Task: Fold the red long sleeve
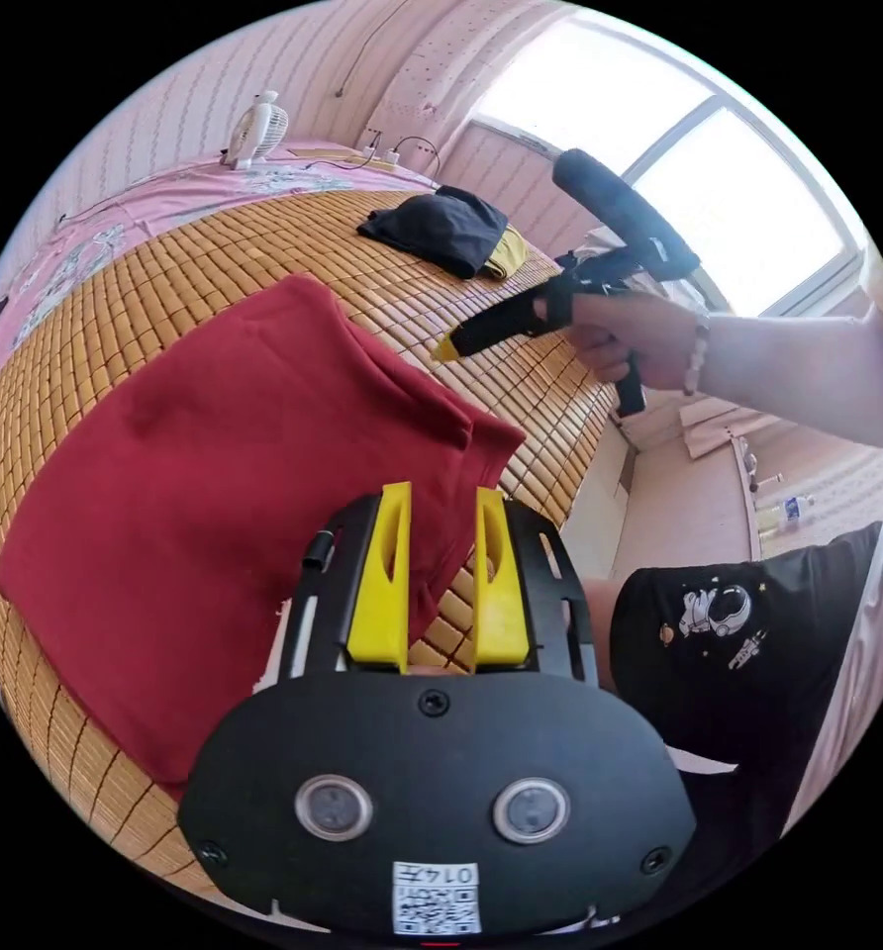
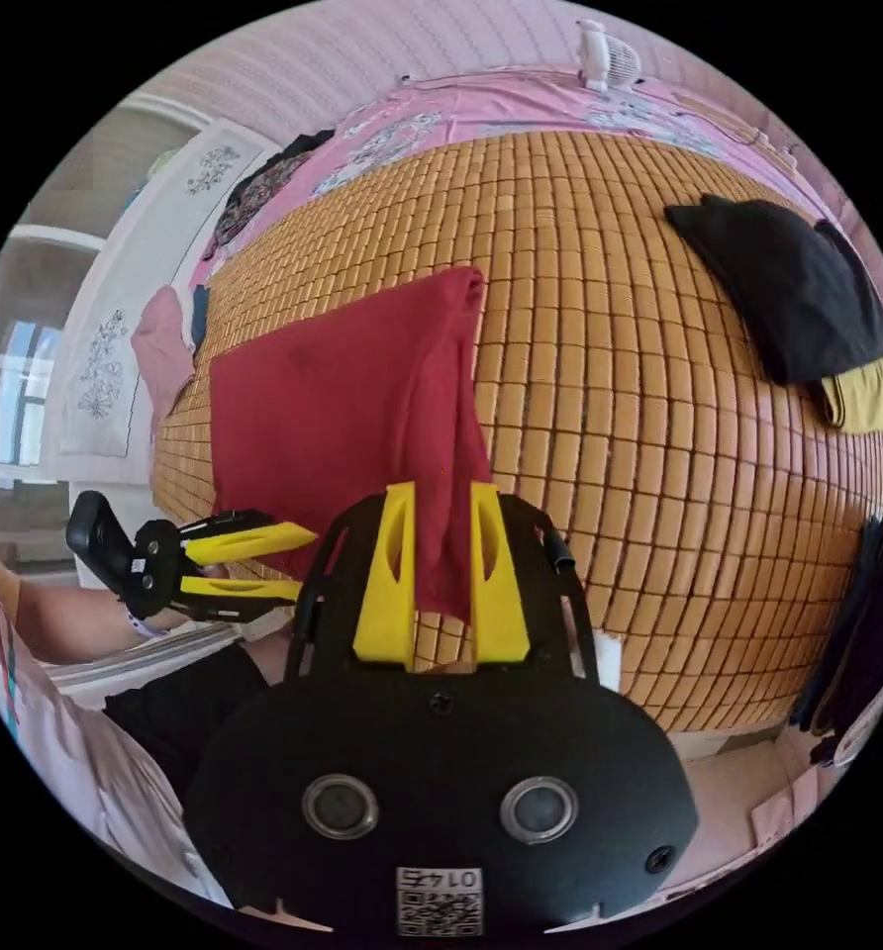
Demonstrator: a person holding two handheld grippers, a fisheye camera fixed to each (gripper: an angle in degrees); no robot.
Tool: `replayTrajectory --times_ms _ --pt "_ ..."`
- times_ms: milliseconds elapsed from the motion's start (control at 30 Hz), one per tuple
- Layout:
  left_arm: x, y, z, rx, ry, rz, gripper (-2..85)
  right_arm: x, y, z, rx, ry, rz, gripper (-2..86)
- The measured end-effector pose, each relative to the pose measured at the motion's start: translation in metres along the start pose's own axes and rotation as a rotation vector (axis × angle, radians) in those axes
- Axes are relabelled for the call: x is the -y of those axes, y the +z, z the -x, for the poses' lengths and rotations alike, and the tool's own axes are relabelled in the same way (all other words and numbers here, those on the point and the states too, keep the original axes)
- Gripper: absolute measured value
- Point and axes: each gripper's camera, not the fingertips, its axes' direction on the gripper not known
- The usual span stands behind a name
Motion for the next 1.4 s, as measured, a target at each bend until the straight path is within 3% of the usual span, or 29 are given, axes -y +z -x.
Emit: replayTrajectory --times_ms 100,233,333,400,500,600,833,1067,1233,1400 --pt "0.024 0.023 -0.007 0.015 0.029 0.019 13.4 -0.035 0.009 -0.044 0.066 0.114 0.116 12.2" --pt "0.045 0.057 -0.015 -0.003 0.071 0.060 16.1 -0.053 0.025 -0.070 0.190 0.169 0.276 4.3" --pt "0.051 0.081 -0.023 0.006 0.098 0.109 16.6 -0.058 0.001 -0.084 0.414 0.239 0.198 3.2" --pt "0.046 0.084 -0.023 0.069 0.087 0.089 12.0 -0.060 -0.018 -0.083 0.620 0.259 0.128 3.1" --pt "0.036 0.075 -0.012 0.100 0.004 0.059 4.7 -0.066 -0.028 -0.070 0.619 0.216 0.129 3.8" --pt "0.020 0.064 -0.007 0.066 -0.039 0.072 4.1 -0.076 -0.038 -0.088 0.699 0.154 0.052 6.1" --pt "-0.040 0.023 -0.019 0.008 0.000 0.113 4.1 -0.082 -0.006 -0.129 0.632 0.361 -0.139 15.1" --pt "-0.106 0.008 -0.007 -0.003 -0.124 0.097 3.8 -0.061 0.025 -0.109 0.766 0.367 -0.142 8.3" --pt "-0.110 -0.001 -0.014 -0.041 -0.126 -0.014 3.7 -0.074 -0.034 -0.107 0.801 0.309 -0.288 7.4" --pt "-0.115 -0.008 -0.035 -0.184 -0.135 -0.244 3.8 -0.092 -0.147 -0.095 0.495 0.222 -0.344 7.3"
